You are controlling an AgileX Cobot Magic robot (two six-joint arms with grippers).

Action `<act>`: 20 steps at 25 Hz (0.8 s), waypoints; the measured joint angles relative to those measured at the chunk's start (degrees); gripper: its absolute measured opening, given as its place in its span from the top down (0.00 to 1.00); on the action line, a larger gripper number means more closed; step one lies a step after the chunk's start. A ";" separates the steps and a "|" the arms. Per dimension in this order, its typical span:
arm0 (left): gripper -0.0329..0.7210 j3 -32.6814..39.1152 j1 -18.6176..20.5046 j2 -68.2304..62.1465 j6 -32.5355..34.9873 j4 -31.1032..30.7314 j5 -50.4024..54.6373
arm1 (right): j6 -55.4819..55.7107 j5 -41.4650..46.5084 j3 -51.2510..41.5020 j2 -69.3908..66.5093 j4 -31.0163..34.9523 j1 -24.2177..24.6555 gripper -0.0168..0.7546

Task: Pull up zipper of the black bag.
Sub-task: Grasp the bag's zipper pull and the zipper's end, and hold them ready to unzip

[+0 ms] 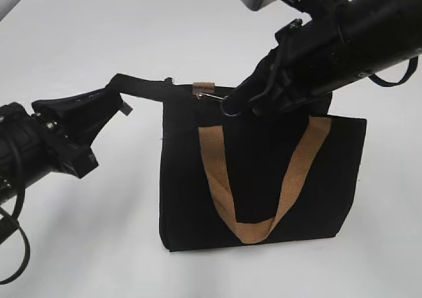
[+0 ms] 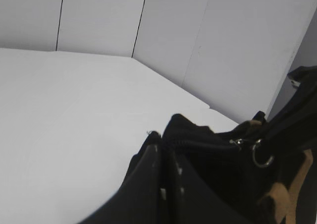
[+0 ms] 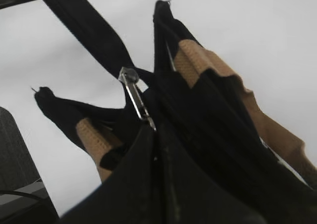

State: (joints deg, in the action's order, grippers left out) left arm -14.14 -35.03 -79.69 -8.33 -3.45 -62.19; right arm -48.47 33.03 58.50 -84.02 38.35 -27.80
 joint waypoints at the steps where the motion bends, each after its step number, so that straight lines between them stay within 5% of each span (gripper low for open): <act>1: 0.95 0.33 -0.06 0.00 0.00 0.72 0.85 | 0.27 0.44 0.00 0.00 0.00 0.74 0.98; 8: 0.95 3.36 -0.28 0.05 0.00 6.31 4.66 | 0.89 2.74 0.00 1.56 -0.73 4.61 0.98; 20: 0.95 3.52 -0.28 0.05 -0.23 7.03 10.19 | 6.42 9.38 0.00 5.26 -7.41 15.04 0.98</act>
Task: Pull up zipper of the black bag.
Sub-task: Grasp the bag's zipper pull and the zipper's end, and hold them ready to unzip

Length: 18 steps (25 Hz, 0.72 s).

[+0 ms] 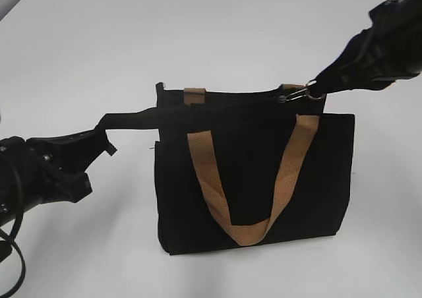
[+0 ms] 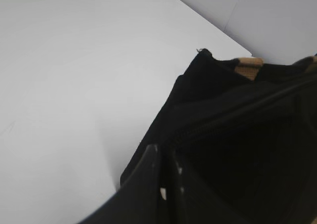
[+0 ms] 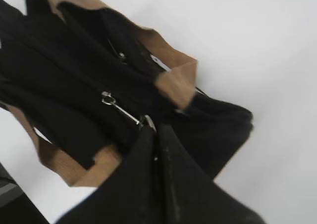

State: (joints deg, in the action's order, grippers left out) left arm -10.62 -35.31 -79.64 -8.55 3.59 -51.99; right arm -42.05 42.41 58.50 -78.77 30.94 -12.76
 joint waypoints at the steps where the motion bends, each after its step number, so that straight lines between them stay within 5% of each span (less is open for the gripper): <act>1: 0.95 0.00 0.00 0.00 0.00 0.20 0.08 | 0.77 0.49 0.00 0.44 -1.24 1.22 0.98; 10: 0.95 0.09 -0.12 0.60 -3.34 -1.37 0.82 | 8.95 6.92 0.00 2.96 -5.60 5.85 0.96; 13: 0.90 0.12 0.08 2.40 -6.52 -1.01 4.49 | 11.51 7.26 0.00 5.45 -8.22 6.44 0.78; 18: 0.62 -2.06 0.08 8.24 -7.81 -1.24 21.26 | 17.26 11.76 0.00 11.32 -10.98 6.44 0.36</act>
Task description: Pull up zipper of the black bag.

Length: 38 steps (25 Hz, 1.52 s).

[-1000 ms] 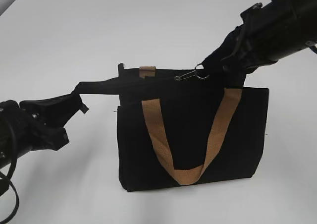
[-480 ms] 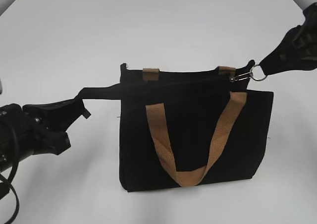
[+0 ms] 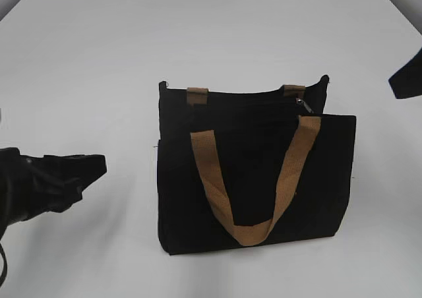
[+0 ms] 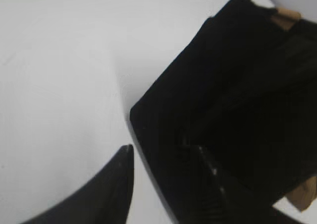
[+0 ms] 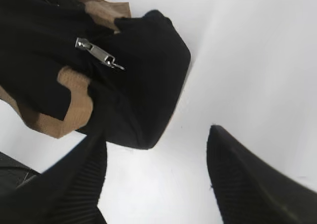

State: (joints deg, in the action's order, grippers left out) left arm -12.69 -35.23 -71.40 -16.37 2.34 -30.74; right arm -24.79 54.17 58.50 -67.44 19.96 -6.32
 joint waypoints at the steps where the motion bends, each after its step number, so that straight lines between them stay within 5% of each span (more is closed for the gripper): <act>1: 0.57 -1.14 0.00 1.57 -0.08 -0.05 5.63 | 1.79 1.21 0.00 1.29 -1.12 0.00 0.34; 4: 0.48 -6.88 0.00 6.73 -0.14 -0.50 26.14 | 6.31 6.15 0.00 5.17 -4.83 0.00 0.30; 10: 0.46 -22.28 0.00 17.18 0.11 -9.33 69.07 | 12.92 14.61 -0.42 13.92 -10.30 0.00 0.29; 15: 0.46 -23.73 0.00 29.52 0.11 -11.70 87.71 | 14.16 15.05 -9.66 27.41 -10.78 0.00 0.29; 22: 0.46 -22.72 0.00 51.57 1.55 -11.16 96.16 | 14.47 15.89 -24.00 48.47 -12.65 0.00 0.29; 29: 0.46 -22.18 0.00 69.64 7.60 -8.00 99.46 | 14.58 16.14 -27.79 61.69 -15.76 0.00 0.29; 38: 0.46 -17.55 0.00 71.92 8.18 -7.45 92.60 | 14.65 10.34 -30.07 63.29 -16.01 0.00 0.29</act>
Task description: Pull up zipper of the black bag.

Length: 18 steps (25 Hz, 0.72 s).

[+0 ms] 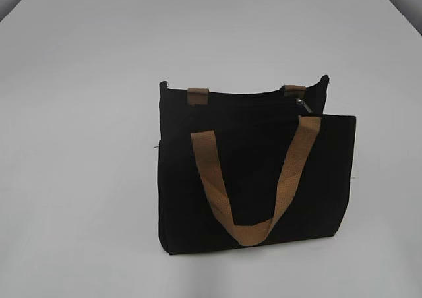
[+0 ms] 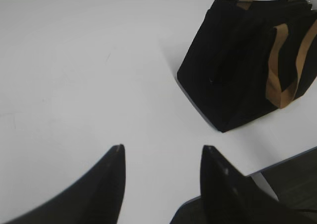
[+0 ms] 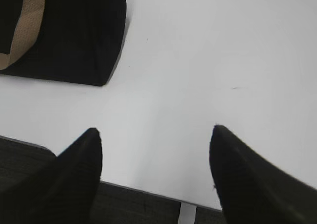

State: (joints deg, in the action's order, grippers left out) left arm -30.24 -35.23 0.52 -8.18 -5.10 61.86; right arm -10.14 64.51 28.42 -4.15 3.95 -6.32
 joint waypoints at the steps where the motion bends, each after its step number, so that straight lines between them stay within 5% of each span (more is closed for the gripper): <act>1: 0.46 0.02 0.00 0.00 0.38 0.00 -0.28 | 0.00 -0.41 -0.46 0.00 -0.07 0.00 0.29; 18: 0.48 0.02 0.74 0.00 1.37 0.12 -1.08 | 0.00 -1.71 -0.60 0.00 -0.01 0.57 0.29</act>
State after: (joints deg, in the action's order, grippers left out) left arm -30.22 -34.49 0.52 -6.81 -4.99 60.78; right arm -10.14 62.80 27.83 -4.15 3.94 -5.75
